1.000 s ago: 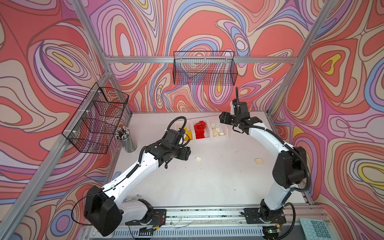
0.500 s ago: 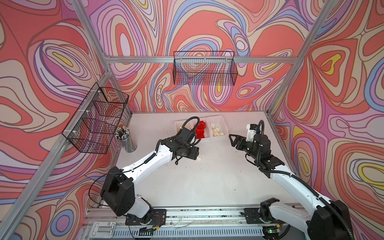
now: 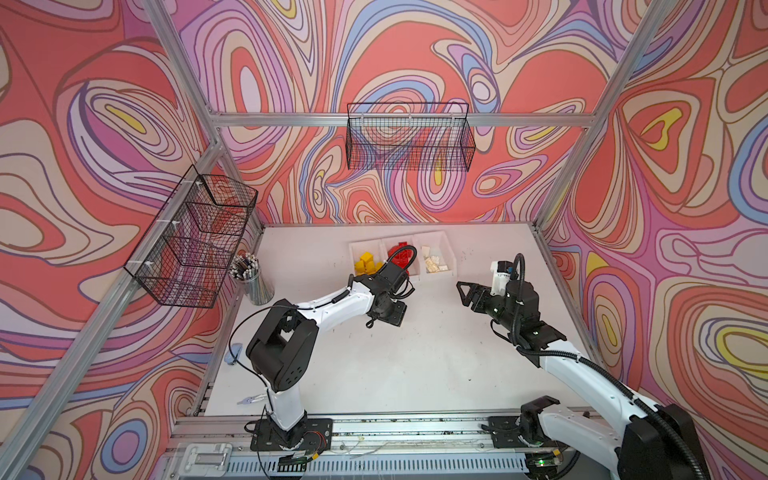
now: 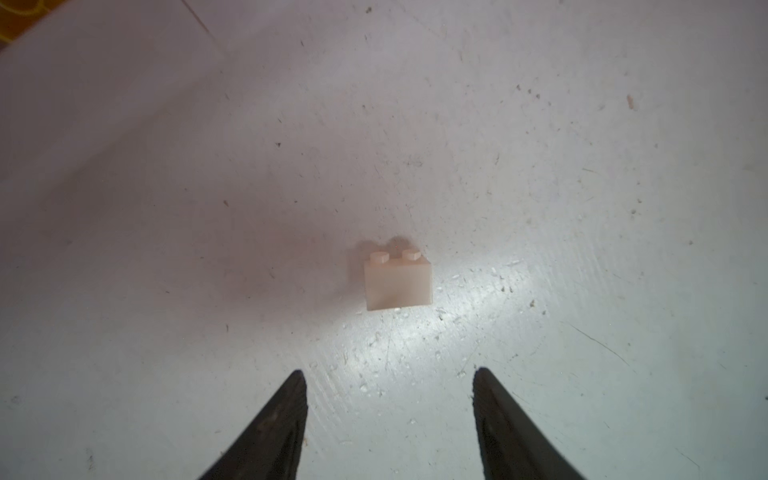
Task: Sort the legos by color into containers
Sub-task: 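Grasp the last white 1x2 brick with the left gripper and lift it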
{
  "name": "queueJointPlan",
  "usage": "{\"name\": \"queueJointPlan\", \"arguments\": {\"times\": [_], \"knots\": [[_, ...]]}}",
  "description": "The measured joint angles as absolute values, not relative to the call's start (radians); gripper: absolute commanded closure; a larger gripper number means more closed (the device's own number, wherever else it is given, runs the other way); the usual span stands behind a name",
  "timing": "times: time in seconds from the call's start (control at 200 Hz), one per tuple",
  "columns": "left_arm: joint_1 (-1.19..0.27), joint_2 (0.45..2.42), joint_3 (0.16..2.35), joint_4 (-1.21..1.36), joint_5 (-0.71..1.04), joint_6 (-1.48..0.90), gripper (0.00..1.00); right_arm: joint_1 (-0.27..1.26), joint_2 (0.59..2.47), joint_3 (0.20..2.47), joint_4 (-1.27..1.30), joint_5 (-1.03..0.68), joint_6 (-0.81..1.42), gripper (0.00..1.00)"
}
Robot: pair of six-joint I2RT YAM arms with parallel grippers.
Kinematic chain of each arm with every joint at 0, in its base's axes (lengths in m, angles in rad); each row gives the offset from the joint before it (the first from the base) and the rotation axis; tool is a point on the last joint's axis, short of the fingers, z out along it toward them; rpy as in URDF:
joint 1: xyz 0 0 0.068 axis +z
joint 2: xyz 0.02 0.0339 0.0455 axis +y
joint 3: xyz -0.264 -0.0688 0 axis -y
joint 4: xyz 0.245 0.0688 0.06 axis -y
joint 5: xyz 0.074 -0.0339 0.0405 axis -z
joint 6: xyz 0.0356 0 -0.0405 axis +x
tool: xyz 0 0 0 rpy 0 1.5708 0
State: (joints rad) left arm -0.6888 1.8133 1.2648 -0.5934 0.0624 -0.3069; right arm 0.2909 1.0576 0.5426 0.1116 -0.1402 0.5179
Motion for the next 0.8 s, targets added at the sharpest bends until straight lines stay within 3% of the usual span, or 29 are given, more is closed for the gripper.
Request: {"name": "queueJointPlan", "arguments": {"times": [0.571,0.796], "knots": [[-0.701,1.965,1.351,-0.572,0.058,-0.307,0.44,0.291,1.15,0.532,0.127,-0.177,0.517,0.14],[-0.701,1.966,1.351,-0.568,0.052,-0.308,0.56,0.291,1.149,0.532,0.127,-0.176,0.517,0.14]]}}
